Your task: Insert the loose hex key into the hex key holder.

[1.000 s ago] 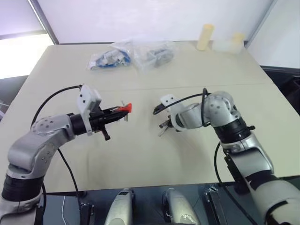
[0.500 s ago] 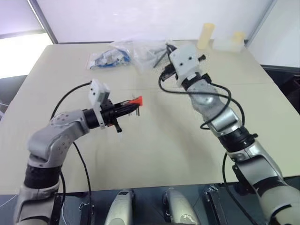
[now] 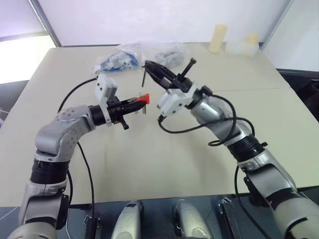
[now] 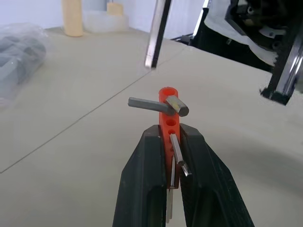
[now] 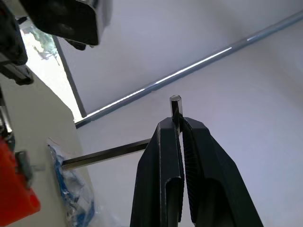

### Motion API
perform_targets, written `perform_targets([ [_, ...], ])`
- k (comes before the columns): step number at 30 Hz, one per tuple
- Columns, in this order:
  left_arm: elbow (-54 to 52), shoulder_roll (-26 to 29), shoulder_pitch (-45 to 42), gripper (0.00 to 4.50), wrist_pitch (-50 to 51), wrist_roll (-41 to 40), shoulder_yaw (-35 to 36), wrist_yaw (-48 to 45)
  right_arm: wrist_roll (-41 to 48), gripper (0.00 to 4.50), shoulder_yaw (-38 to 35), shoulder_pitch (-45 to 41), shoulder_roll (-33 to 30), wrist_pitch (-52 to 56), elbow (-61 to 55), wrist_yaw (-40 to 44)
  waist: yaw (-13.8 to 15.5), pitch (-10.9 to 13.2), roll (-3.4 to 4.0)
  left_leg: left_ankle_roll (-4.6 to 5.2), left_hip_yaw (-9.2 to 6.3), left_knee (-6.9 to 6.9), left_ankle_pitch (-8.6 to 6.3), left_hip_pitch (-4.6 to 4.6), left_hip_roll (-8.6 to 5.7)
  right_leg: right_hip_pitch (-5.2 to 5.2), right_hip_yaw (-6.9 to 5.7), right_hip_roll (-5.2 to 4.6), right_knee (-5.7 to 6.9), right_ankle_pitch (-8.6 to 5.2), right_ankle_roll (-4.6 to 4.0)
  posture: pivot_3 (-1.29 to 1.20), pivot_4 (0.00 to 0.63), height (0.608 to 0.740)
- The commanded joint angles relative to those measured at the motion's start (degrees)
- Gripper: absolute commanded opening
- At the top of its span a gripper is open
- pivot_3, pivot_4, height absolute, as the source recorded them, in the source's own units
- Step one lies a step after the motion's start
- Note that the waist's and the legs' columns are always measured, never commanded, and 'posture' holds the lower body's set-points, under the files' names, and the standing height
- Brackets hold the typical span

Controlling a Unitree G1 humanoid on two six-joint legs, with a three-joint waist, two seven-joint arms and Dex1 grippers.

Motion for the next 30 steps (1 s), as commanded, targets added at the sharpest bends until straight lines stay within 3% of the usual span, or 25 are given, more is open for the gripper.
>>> perform_targets([
  [1, -0.8, 0.7, -1.1, 0.0, -1.0, 0.5, 0.2, -1.3, 0.4, 0.09, -3.0, -2.5, 0.1, -3.0, -0.1, 1.7, 0.0, 0.0, 0.0, 0.0, 0.0, 0.0, 0.0, 0.0, 0.0, 0.0, 0.0, 0.0, 0.0, 0.0, 0.0, 0.0, 0.15, 0.74],
  [30, -0.3, 0.5, -1.5, 0.0, -1.6, 2.3, 1.7, -1.4, 0.7, 0.09, -7.1, -0.2, 0.9, -5.6, 0.5, 10.0, 0.0, 0.0, 0.0, -0.03, -0.01, 0.04, 0.02, 0.02, 0.0, 0.01, 0.0, 0.0, 0.08, 0.0, 0.0, 0.0, 0.15, 0.74],
])
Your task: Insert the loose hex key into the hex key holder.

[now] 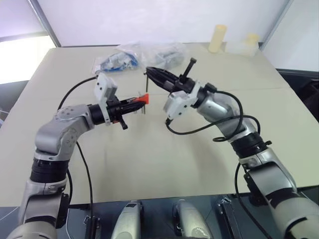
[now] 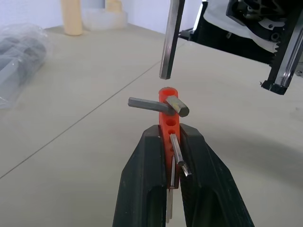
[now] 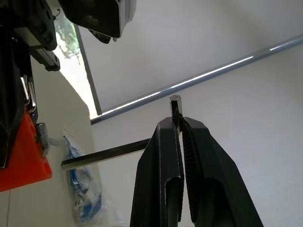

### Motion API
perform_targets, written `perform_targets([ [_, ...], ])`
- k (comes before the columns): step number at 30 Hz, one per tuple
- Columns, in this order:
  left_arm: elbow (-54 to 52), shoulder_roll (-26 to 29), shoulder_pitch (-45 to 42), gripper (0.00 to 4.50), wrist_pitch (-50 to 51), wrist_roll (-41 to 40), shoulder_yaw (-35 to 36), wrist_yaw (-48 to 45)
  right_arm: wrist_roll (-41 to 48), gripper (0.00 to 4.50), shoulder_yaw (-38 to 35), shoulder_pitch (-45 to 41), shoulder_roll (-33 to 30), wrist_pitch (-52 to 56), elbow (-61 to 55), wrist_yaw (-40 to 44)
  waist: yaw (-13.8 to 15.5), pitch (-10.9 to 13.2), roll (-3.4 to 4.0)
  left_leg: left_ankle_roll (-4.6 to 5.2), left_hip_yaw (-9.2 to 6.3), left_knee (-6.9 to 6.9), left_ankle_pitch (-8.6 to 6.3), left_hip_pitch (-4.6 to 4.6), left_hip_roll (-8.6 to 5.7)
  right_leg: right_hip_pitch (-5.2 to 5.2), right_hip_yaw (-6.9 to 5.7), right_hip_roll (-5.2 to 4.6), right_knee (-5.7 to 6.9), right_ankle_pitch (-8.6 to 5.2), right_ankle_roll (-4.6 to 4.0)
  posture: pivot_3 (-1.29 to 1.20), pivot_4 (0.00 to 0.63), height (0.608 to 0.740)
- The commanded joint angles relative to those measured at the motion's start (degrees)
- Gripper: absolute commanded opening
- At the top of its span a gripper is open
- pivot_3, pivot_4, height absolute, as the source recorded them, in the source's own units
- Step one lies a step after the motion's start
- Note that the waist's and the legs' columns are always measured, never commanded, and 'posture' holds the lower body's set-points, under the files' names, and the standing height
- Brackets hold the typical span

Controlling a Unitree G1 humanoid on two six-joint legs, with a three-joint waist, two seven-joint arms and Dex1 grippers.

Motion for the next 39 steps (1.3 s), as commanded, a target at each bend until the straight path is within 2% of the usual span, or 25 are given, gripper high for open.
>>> perform_targets([
  [1, -0.8, 0.2, -1.4, 0.0, -1.3, 0.0, 1.5, 0.2, 1.0, 0.09, -1.7, -0.1, 0.7, -0.7, -2.1, 0.6, 0.0, 0.0, 0.0, 0.0, 0.0, 0.0, 0.0, 0.0, 0.0, 0.0, 0.0, 0.0, 0.0, 0.0, 0.0, 0.0, 0.15, 0.74],
  [17, -1.6, 0.1, -1.1, 0.0, -1.2, -0.5, 1.5, 0.7, 1.3, 0.09, -1.8, 0.1, 1.7, -0.6, -1.6, 2.3, 0.0, 0.0, 0.0, -0.03, 0.0, 0.06, 0.02, 0.02, 0.0, 0.0, 0.0, 0.0, 0.13, 0.0, 0.0, 0.0, 0.15, 0.74],
  [23, -1.9, 0.1, -0.9, 0.0, -1.9, 0.4, 0.2, -0.1, 4.5, 0.09, -0.3, 0.2, 2.1, 1.9, -0.1, 8.9, 0.0, 0.0, 0.0, -0.03, -0.01, 0.1, 0.02, 0.03, 0.0, 0.0, 0.0, 0.0, 0.19, 0.0, 0.0, 0.0, 0.15, 0.74],
  [35, -2.8, 0.0, -0.2, 0.0, -2.0, 0.9, -0.1, -0.6, 4.3, 0.09, -0.7, 0.1, 2.4, 1.7, 0.4, 12.9, 0.0, 0.0, 0.0, -0.03, -0.01, 0.15, 0.02, 0.04, -0.01, 0.0, 0.0, 0.0, 0.26, 0.0, 0.0, 0.0, 0.15, 0.74],
  [38, -2.8, -0.1, -0.1, 0.0, -2.1, 1.0, -0.1, -0.5, 4.2, 1.03, -1.0, 0.4, 2.5, 1.7, 0.1, 12.9, 0.0, 0.0, 0.0, -0.03, -0.02, 0.18, 0.02, 0.04, -0.01, 0.0, 0.0, 0.0, 0.3, 0.0, -0.01, 0.0, 0.15, 0.74],
  [39, -2.9, -0.1, -0.1, 0.0, -2.1, 1.0, 0.0, -0.5, 4.4, 1.58, -1.0, 0.5, 2.5, 2.4, -0.1, 13.3, 0.0, 0.0, 0.0, -0.03, -0.02, 0.2, 0.02, 0.04, -0.01, 0.0, 0.0, 0.01, 0.31, 0.0, -0.01, 0.0, 0.15, 0.74],
])
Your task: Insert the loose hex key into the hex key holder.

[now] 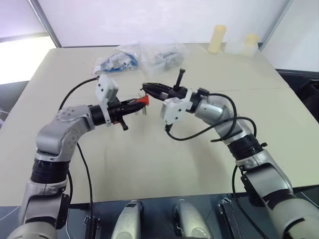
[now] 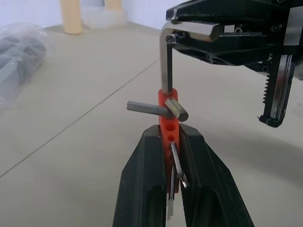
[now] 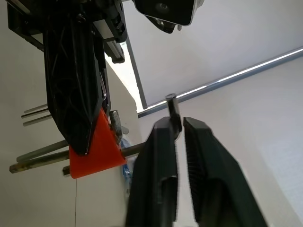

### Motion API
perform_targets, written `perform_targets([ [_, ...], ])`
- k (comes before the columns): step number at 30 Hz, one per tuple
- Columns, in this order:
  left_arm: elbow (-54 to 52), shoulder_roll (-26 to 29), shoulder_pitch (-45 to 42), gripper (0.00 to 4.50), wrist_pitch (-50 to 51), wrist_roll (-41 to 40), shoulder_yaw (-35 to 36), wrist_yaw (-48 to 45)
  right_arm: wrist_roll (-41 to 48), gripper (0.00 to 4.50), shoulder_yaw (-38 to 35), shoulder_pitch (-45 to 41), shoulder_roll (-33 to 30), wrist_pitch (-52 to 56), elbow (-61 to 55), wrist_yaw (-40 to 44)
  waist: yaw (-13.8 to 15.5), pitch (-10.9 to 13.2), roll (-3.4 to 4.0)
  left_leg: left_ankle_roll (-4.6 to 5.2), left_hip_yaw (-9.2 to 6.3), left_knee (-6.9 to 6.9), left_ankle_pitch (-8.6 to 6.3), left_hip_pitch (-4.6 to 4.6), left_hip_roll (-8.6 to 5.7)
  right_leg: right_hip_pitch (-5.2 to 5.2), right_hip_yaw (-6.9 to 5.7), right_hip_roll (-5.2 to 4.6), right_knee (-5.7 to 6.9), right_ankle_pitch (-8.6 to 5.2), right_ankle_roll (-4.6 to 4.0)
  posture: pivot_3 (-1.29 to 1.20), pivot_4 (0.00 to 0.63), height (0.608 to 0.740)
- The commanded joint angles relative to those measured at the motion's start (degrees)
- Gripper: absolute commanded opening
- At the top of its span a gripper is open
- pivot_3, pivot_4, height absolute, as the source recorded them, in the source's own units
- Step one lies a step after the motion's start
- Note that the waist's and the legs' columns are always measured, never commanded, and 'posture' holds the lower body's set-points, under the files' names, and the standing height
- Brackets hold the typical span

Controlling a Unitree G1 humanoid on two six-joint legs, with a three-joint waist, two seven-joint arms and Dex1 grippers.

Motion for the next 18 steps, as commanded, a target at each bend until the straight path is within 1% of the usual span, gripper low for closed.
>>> perform_targets([
  [1, -2.3, 0.1, -0.5, 0.0, -1.3, -0.2, 0.6, -0.2, 1.6, 1.96, -1.1, 0.1, 0.4, 0.7, -1.7, 0.8, 0.0, 0.0, 0.0, 0.0, 0.0, 0.02, 0.0, 0.0, 0.0, 0.0, 0.0, 0.0, 0.02, 0.0, 0.0, 0.0, 0.15, 0.74],
  [3, -2.4, 0.0, -0.4, 0.0, -1.3, -0.2, 0.7, -0.2, 1.9, 3.14, -1.2, 0.4, 0.4, 1.3, -2.1, 1.4, 0.0, 0.0, 0.0, 0.0, 0.0, 0.07, 0.0, 0.0, 0.0, 0.0, 0.0, 0.0, 0.07, 0.0, 0.0, 0.0, 0.15, 0.74],
  [4, -2.4, 0.1, -0.4, 0.0, -1.3, -0.3, 0.7, -0.1, 2.1, 3.5, -1.2, 0.6, 0.3, 1.5, -2.3, 1.6, 0.0, 0.0, 0.0, 0.0, 0.0, 0.08, 0.0, 0.0, 0.0, 0.0, 0.0, 0.0, 0.09, 0.0, 0.0, 0.0, 0.15, 0.74],
  [7, -2.3, -0.3, -0.3, 0.0, -0.8, -0.7, 1.1, 0.5, 4.1, 3.5, -2.0, 2.2, -0.5, 2.6, -4.7, 3.0, 0.1, 0.0, 0.0, 0.0, -0.02, 0.12, 0.0, 0.0, 0.0, 0.01, 0.0, 0.01, 0.1, 0.0, 0.0, 0.0, 0.15, 0.74],
  [14, -3.8, -2.2, 1.1, 0.0, 2.3, -2.9, 1.0, 2.6, 13.5, 3.5, -5.3, 11.0, -5.1, 8.8, -18.1, 9.4, 0.5, 0.0, 0.0, 0.02, -0.04, 0.22, -0.01, -0.03, -0.03, 0.03, 0.0, -0.04, 0.12, 0.0, 0.0, 0.0, 0.15, 0.74],
  [18, -4.6, -2.6, 2.0, 0.0, 4.5, -4.0, 0.7, 3.1, 15.5, 3.5, -7.5, 14.2, -7.3, 12.3, -22.7, 11.2, 0.3, 0.0, 0.0, 0.02, -0.11, 0.23, -0.01, -0.01, -0.01, 0.05, 0.0, -0.01, 0.16, 0.0, 0.0, 0.0, 0.15, 0.74],
])
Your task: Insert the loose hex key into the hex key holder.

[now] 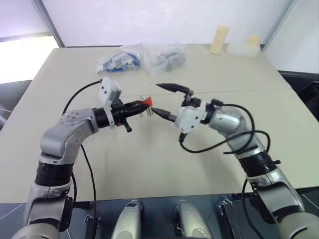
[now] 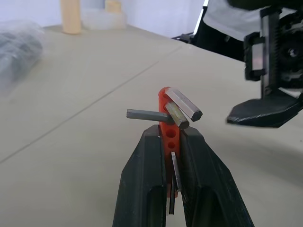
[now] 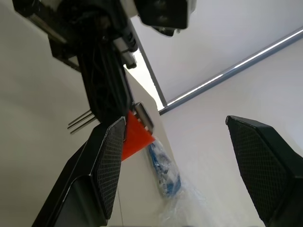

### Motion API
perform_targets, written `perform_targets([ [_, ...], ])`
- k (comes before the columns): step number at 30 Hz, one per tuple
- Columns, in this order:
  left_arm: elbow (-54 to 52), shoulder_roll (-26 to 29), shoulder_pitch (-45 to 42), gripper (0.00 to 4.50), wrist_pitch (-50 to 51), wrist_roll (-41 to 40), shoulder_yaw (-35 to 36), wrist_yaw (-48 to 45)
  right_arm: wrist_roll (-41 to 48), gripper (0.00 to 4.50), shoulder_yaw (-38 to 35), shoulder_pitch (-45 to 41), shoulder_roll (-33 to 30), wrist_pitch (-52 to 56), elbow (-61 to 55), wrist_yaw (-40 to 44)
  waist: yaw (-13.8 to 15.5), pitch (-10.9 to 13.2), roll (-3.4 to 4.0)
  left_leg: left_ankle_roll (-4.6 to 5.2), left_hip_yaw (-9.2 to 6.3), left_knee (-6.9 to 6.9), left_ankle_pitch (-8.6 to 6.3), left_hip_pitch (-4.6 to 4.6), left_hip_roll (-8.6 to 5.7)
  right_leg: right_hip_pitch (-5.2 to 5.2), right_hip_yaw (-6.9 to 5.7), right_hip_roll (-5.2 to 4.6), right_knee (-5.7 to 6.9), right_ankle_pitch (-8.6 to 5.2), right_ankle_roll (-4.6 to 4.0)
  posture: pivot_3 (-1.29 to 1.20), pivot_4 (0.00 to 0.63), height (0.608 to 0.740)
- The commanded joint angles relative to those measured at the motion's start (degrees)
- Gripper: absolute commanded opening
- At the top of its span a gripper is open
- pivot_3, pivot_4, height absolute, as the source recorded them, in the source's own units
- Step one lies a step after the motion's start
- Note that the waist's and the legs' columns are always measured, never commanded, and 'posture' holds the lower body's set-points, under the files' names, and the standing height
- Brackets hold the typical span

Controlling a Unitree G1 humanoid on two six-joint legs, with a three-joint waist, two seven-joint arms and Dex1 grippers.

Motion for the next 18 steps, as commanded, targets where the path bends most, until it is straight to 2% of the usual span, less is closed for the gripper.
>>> perform_targets([
  [1, -2.5, -0.1, 0.5, 0.0, 2.0, -1.7, 0.4, 0.6, 2.5, 3.5, -3.5, 1.9, -1.7, 3.2, -5.3, 0.9, -0.1, 0.0, 0.0, 0.0, -0.01, 0.0, 0.0, 0.01, 0.0, 0.01, 0.0, 0.01, 0.0, 0.0, 0.0, 0.0, 0.15, 0.74],
  [9, -0.9, -1.8, 1.4, 0.0, 8.5, -2.6, -2.3, 2.0, 1.5, 3.5, -4.7, 4.9, -2.4, 7.5, -8.7, 0.4, 0.0, 0.0, 0.0, 0.0, 0.0, 0.06, 0.0, 0.02, 0.0, 0.04, 0.0, 0.01, 0.01, 0.0, 0.0, 0.0, 0.15, 0.74],
  [13, 4.3, -1.9, 1.2, 0.0, 12.3, -1.1, -4.8, 2.9, 0.9, 3.5, -4.6, 5.2, -1.8, 8.6, -9.5, -0.3, 0.0, 0.0, 0.0, 0.0, 0.0, 0.08, 0.0, 0.03, 0.0, 0.06, -0.01, 0.02, 0.03, 0.0, 0.0, 0.0, 0.15, 0.74],
  [18, 10.7, -1.5, 1.0, 0.0, 18.0, -1.8, -4.5, 2.1, 0.5, 3.5, -4.3, 5.7, -0.9, 9.9, -10.8, -0.9, 0.0, 0.0, 0.0, 0.0, 0.0, 0.12, 0.0, 0.03, 0.0, 0.06, -0.01, 0.03, 0.04, 0.0, 0.0, 0.0, 0.15, 0.74],
])
